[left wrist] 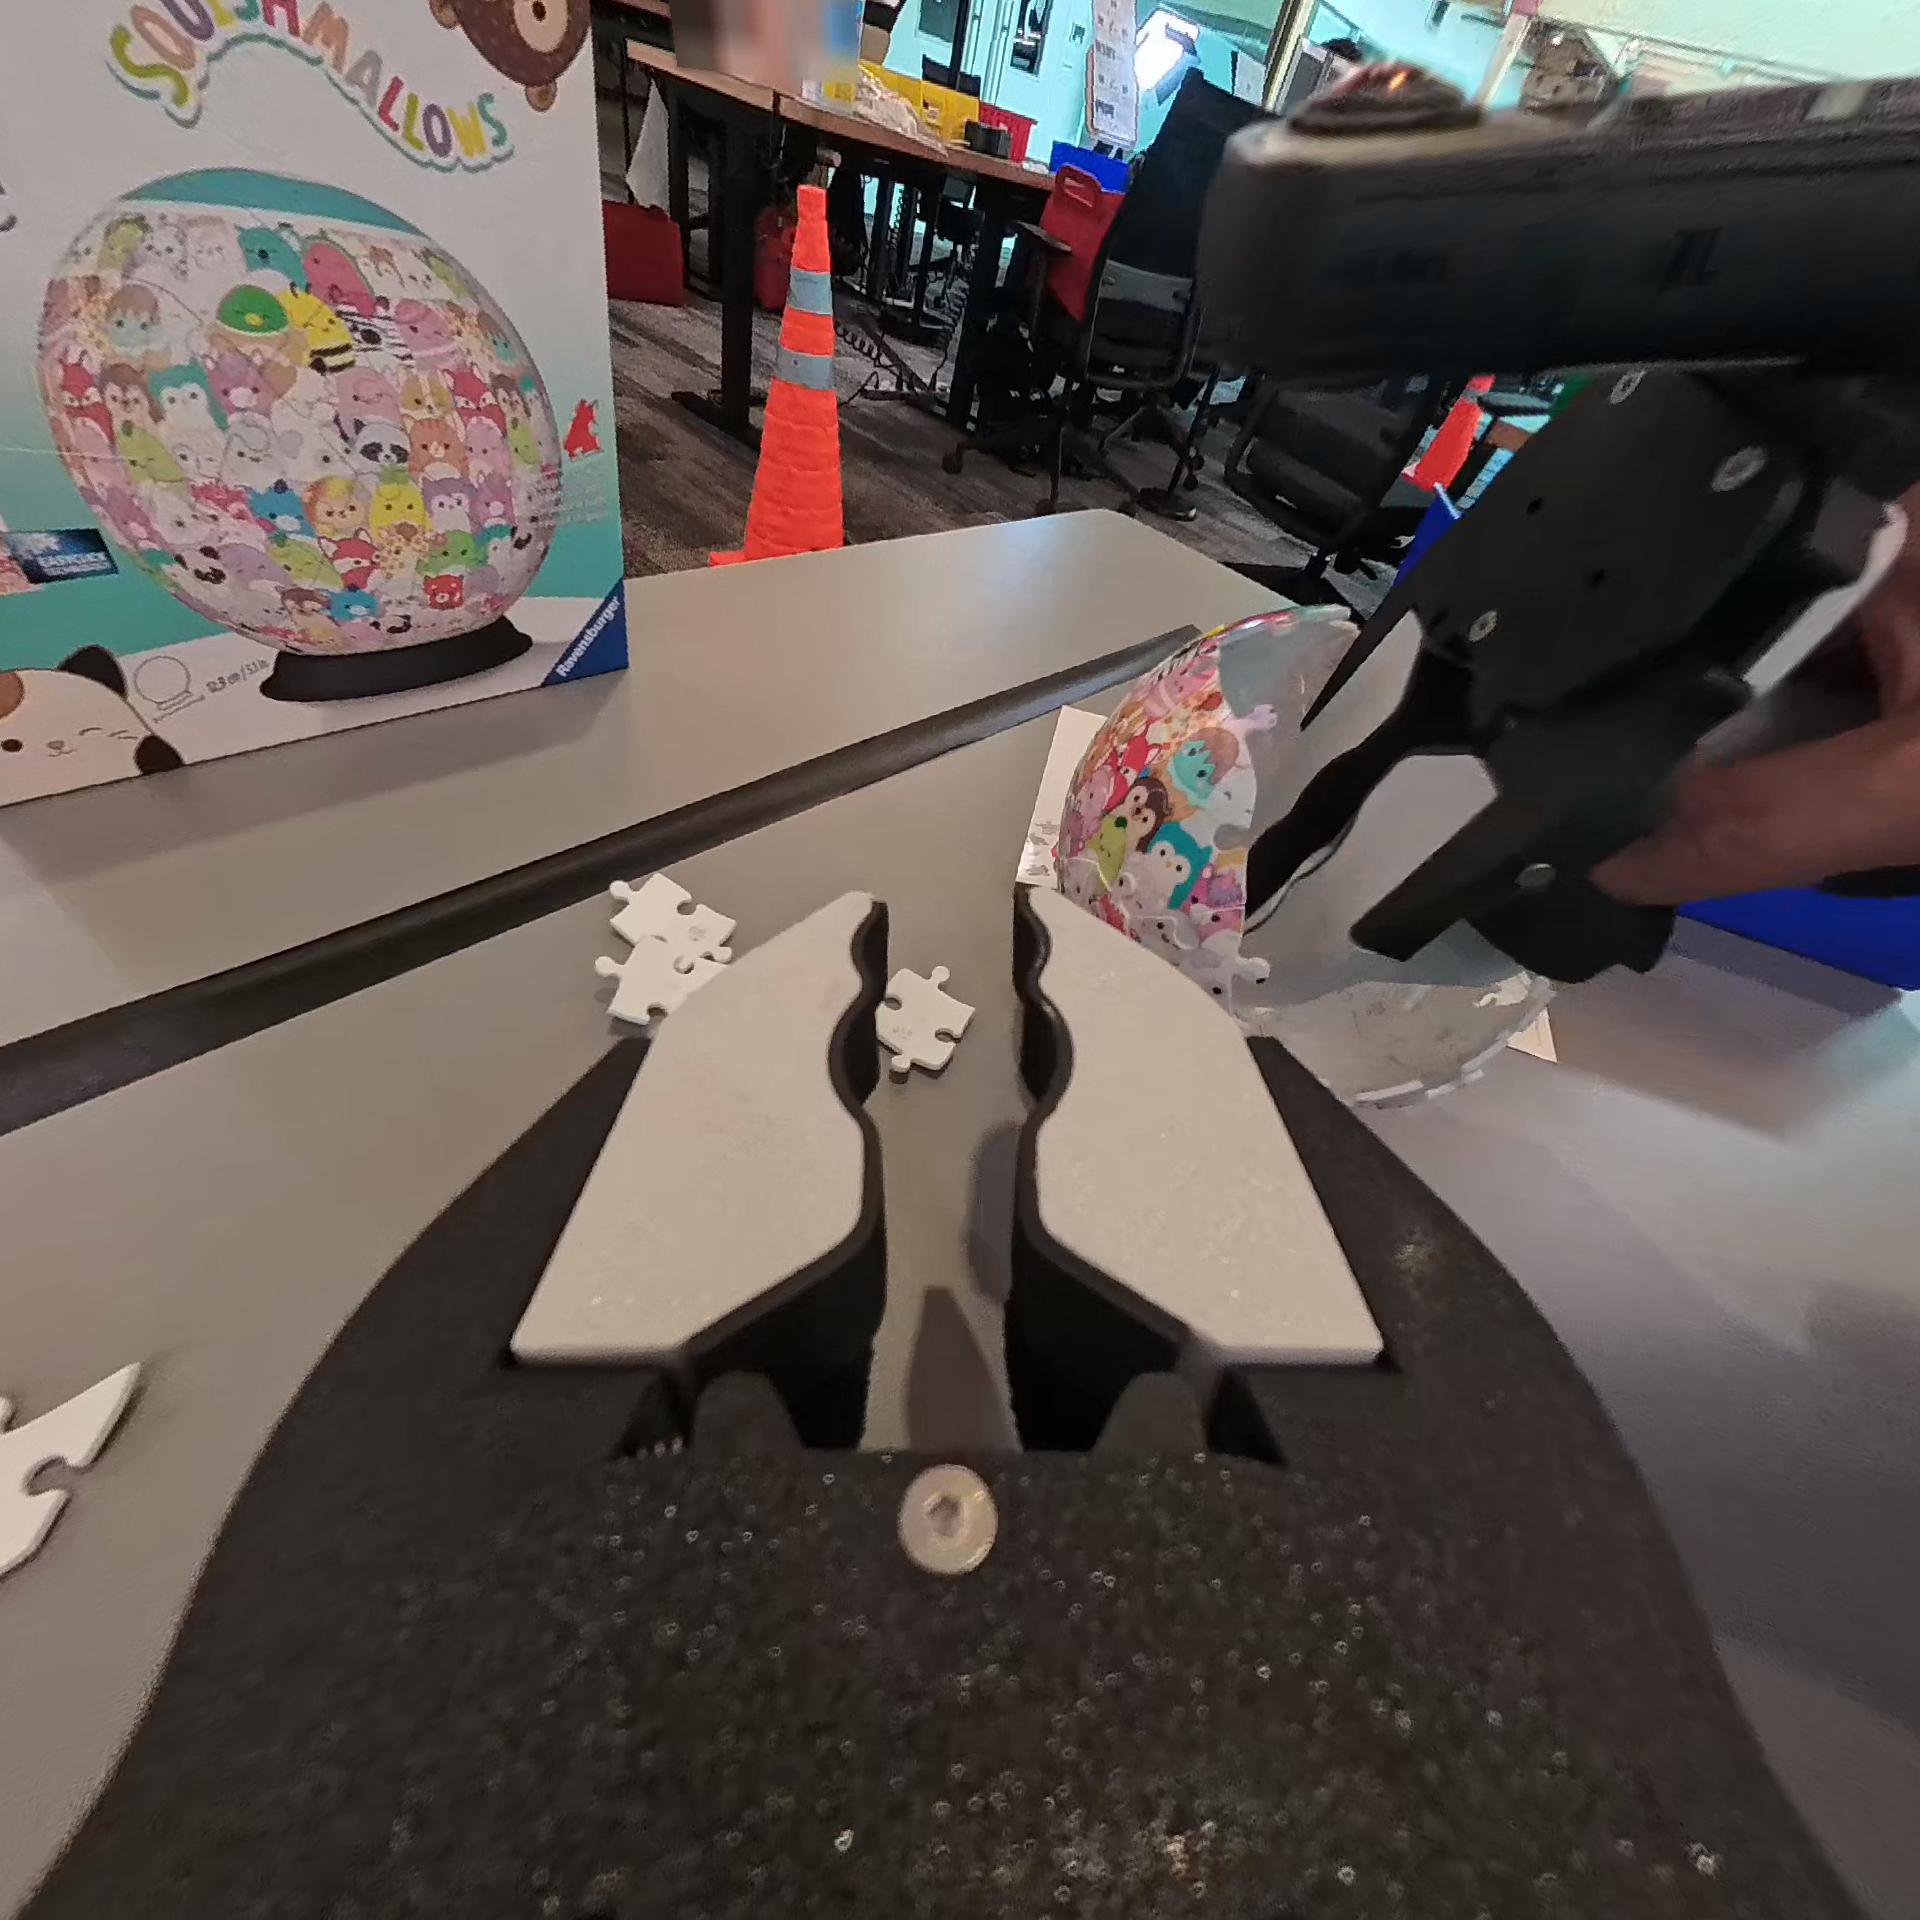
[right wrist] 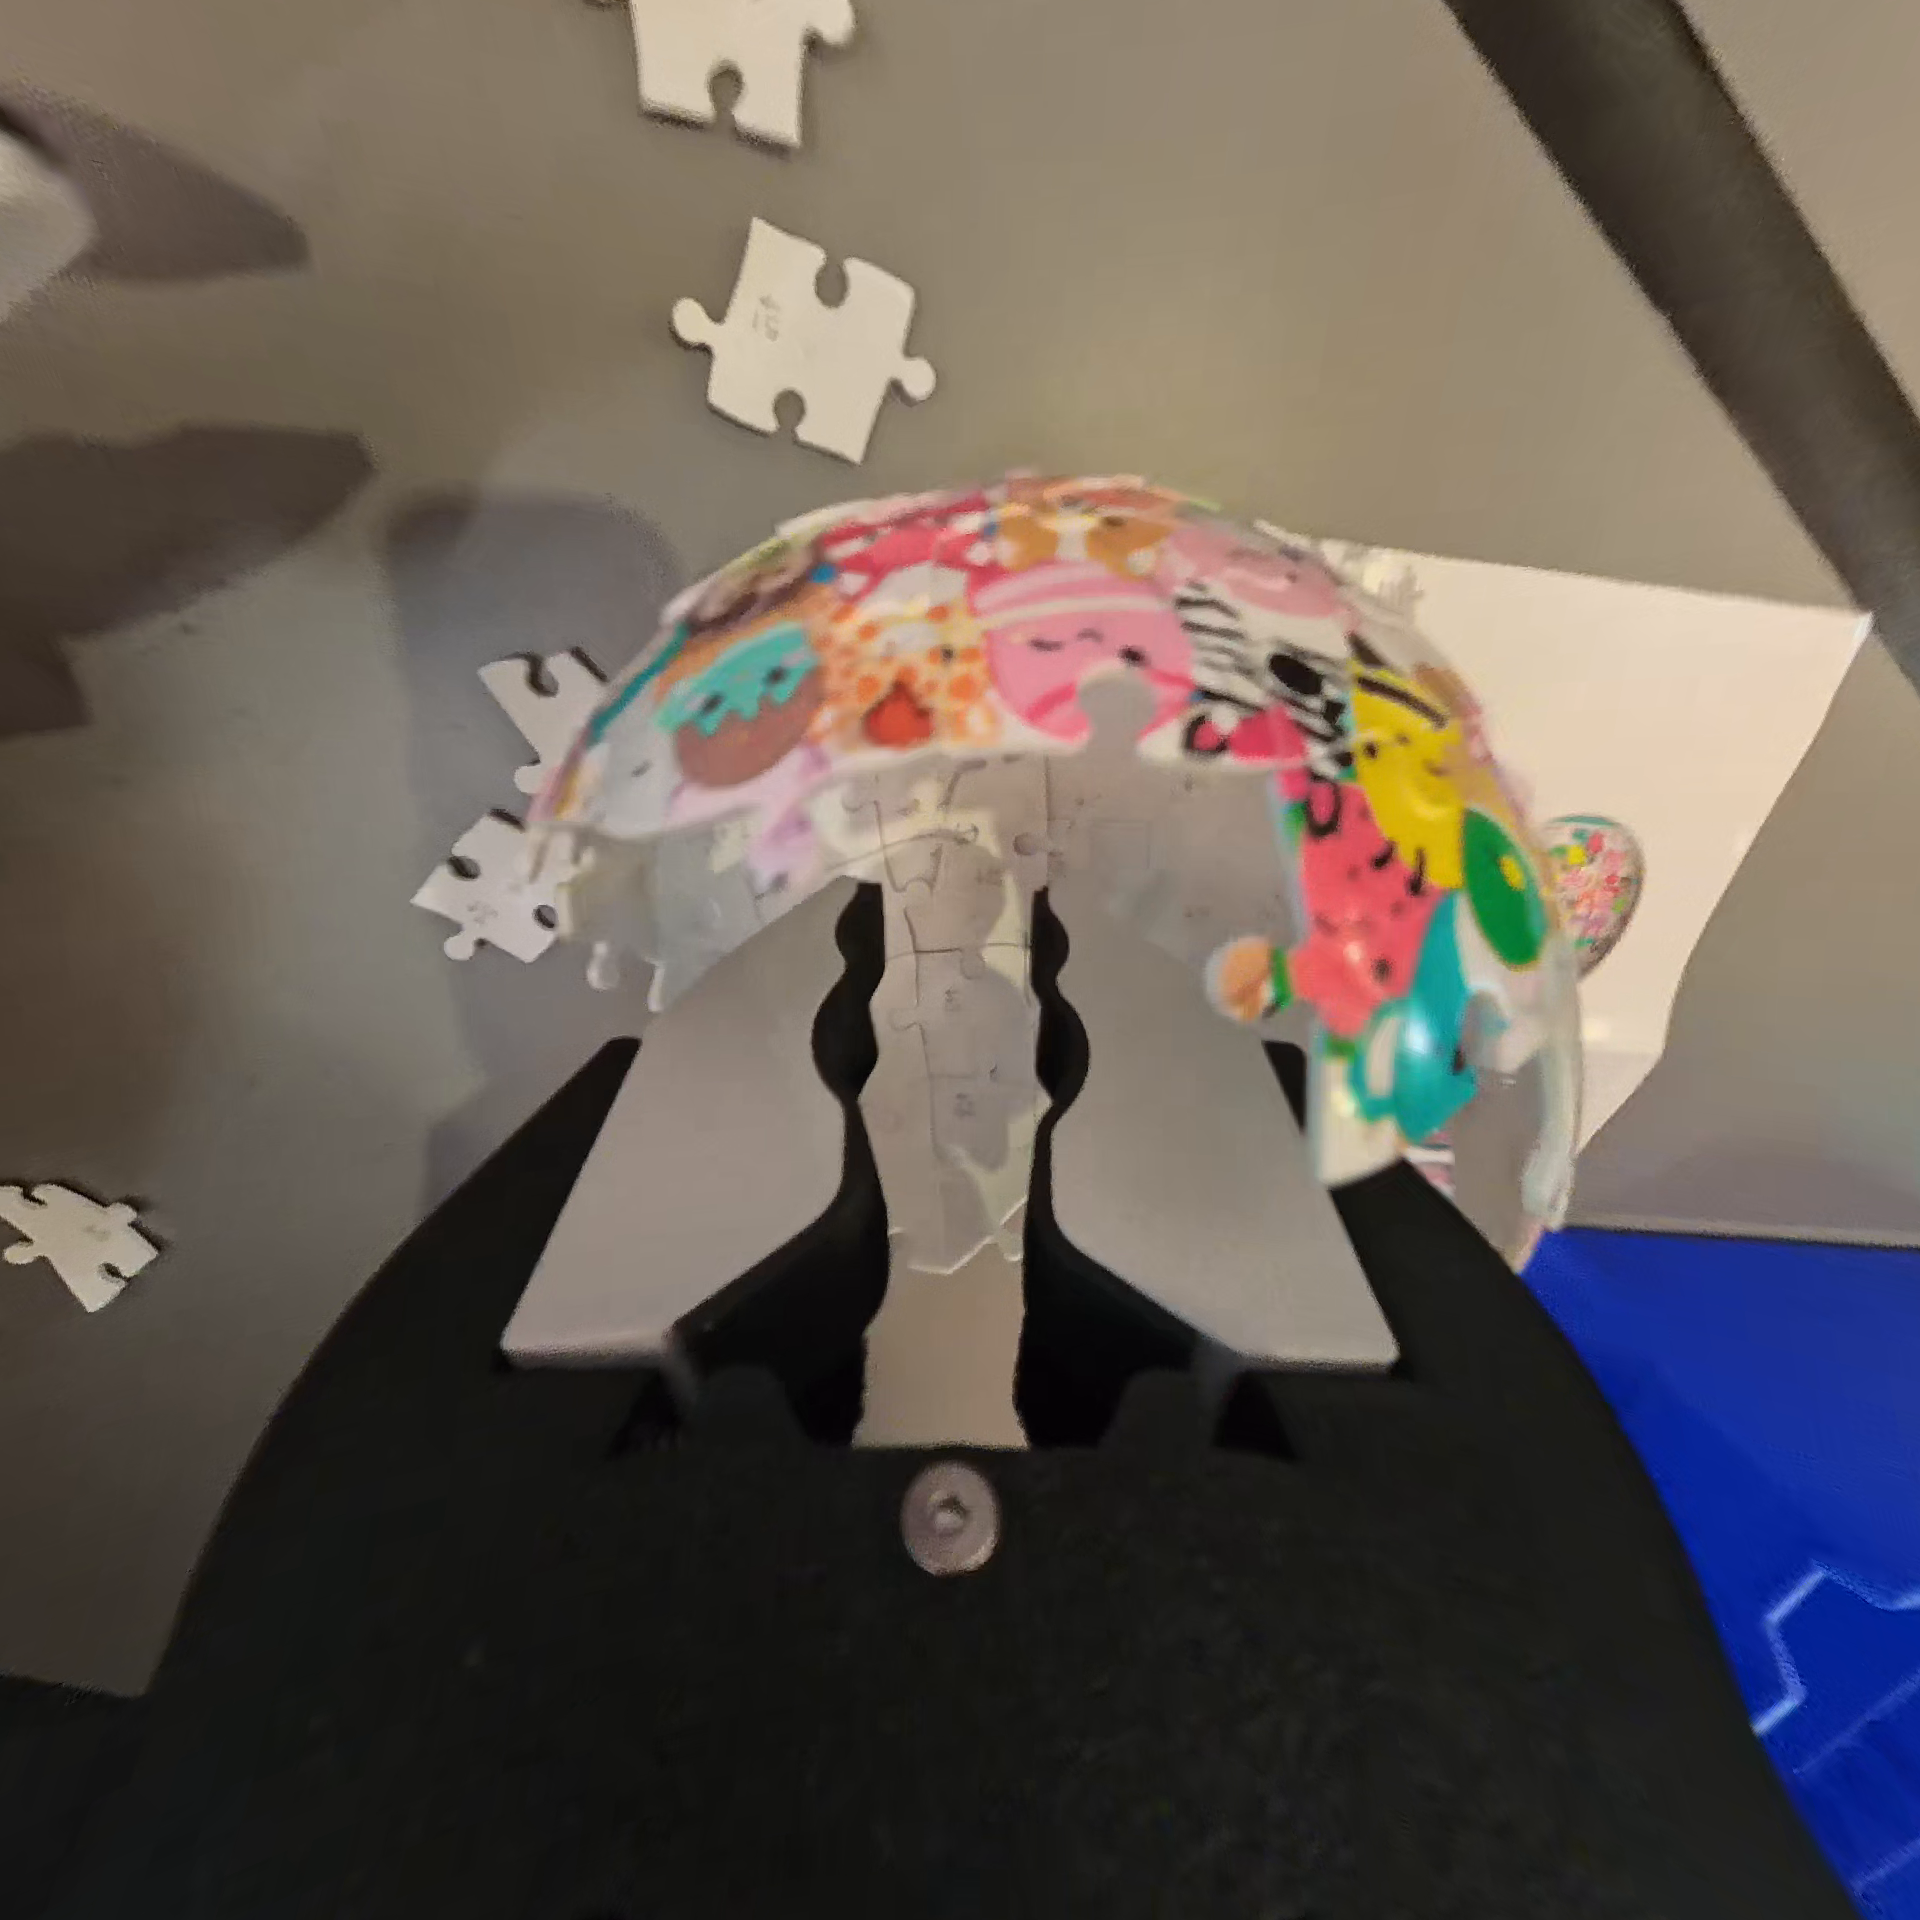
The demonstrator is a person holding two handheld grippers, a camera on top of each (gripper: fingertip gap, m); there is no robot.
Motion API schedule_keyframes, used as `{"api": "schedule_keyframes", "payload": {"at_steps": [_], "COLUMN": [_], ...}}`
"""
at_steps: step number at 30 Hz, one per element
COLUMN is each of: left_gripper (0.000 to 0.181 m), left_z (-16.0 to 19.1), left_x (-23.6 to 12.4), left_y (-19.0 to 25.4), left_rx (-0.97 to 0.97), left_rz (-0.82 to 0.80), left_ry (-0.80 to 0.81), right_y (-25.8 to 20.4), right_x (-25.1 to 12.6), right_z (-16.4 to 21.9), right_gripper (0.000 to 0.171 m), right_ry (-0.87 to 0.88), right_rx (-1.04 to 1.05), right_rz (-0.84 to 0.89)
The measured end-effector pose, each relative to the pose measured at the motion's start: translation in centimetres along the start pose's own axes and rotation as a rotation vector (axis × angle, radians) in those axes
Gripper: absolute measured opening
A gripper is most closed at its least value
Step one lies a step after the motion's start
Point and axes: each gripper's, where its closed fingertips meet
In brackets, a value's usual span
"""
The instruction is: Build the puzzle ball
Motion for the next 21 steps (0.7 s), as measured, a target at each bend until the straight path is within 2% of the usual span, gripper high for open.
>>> {"api": "schedule_keyframes", "payload": {"at_steps": [3, 6, 13, 21], "left_gripper": [0.022, 0.022, 0.022, 0.022], "left_z": [0.0, 0.0, 0.0, 0.0], "left_x": [0.0, 0.0, 0.0, 0.0], "left_y": [0.1, 0.1, 0.2, 0.2], "left_rx": [0.012, 0.015, 0.009, 0.009], "left_rz": [-0.004, -0.004, -0.001, -0.001], "left_ry": [-0.002, -0.002, 0.001, 0.002], "right_y": [-0.3, 0.2, 1.0, 1.2], "right_x": [0.8, 1.1, 1.7, 2.5], "right_z": [0.2, 0.2, 0.6, 0.9], "right_gripper": [0.026, 0.026, 0.027, 0.027], "right_ry": [-0.028, -0.012, -0.047, -0.06], "right_rx": [0.095, 0.152, 0.162, 0.167], "right_rz": [-0.048, -0.014, 0.063, 0.072]}}
Point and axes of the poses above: each gripper's, where its closed fingertips meet, x out along the fingers, z out of its underside, y = z × x across the jaws, and after that the axes turned 3 degrees about y, right-handed
